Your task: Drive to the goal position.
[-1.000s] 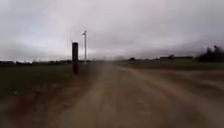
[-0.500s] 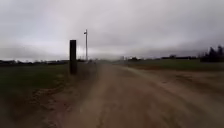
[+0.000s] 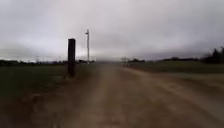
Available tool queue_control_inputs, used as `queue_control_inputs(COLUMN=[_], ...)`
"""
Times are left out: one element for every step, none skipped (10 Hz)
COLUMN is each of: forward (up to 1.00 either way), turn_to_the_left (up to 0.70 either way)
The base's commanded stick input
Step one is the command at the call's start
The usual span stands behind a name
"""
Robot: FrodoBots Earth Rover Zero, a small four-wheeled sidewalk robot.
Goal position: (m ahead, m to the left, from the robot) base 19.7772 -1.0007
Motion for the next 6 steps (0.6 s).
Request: queue_control_inputs(forward=[0.85,0.85,0.85,0.85,0.85,0.85], turn_to_the_left=[0.00,0.00,0.00,0.00,0.00,0.00])
